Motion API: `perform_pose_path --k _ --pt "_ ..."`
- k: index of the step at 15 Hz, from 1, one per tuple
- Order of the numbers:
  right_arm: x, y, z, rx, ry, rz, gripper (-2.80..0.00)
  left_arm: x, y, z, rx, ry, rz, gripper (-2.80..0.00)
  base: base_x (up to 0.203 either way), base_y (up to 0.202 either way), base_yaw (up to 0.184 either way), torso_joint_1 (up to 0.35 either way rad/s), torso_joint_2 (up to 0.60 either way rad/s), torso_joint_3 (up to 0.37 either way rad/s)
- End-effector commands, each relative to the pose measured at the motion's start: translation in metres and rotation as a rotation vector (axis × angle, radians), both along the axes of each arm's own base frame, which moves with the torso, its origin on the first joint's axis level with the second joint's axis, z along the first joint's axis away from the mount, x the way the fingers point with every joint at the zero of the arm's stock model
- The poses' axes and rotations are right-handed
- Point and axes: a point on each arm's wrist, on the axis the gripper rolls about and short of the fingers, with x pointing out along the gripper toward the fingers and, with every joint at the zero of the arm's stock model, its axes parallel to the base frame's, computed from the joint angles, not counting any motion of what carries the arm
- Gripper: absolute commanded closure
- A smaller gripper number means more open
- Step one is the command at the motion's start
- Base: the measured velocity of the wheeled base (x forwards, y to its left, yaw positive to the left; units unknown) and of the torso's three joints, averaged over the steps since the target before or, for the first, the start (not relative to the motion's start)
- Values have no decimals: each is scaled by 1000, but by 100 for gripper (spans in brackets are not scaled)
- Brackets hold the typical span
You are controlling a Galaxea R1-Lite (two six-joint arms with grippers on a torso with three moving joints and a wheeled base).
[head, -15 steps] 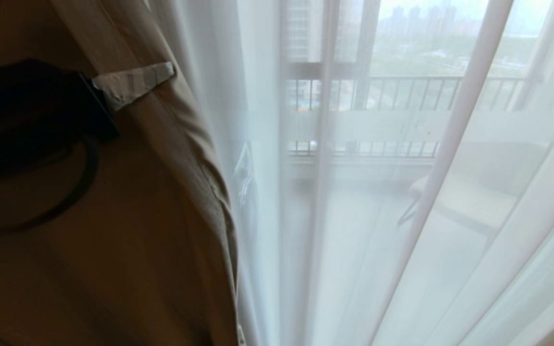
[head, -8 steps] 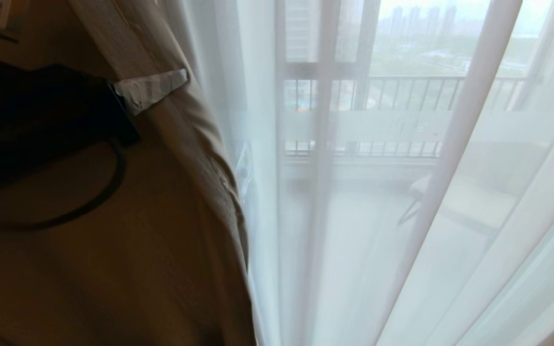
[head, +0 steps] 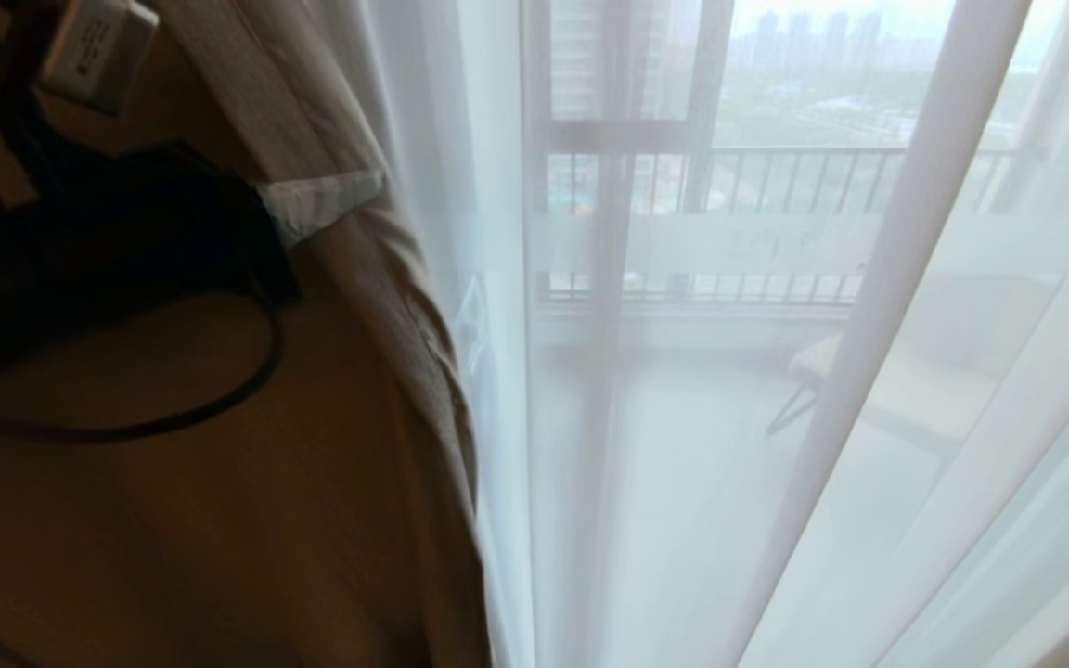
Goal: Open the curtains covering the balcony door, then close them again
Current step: Close the outer curtains on both sides
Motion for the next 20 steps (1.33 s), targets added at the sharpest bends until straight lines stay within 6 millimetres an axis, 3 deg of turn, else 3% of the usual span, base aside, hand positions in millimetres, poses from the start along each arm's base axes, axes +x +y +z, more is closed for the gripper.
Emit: perform_pose_path --k 1,6,10,16,20 --pt "0 0 0 0 1 0 0 2 -1 4 78 15 -4 0 0 0 0 0 0 0" --pt "0 0 0 0 1 0 0 8 -2 5 306 -8 -17 0 0 0 0 0 0 0" --pt "0 0 0 0 1 0 0 18 -4 10 343 -55 0 0 0 0 0 0 0 0" --pt "0 0 0 0 1 0 0 31 14 16 400 -113 82 0 0 0 0 0 0 0" --pt "0 0 0 0 1 0 0 36 -3 19 417 -151 25 0 0 0 0 0 0 0"
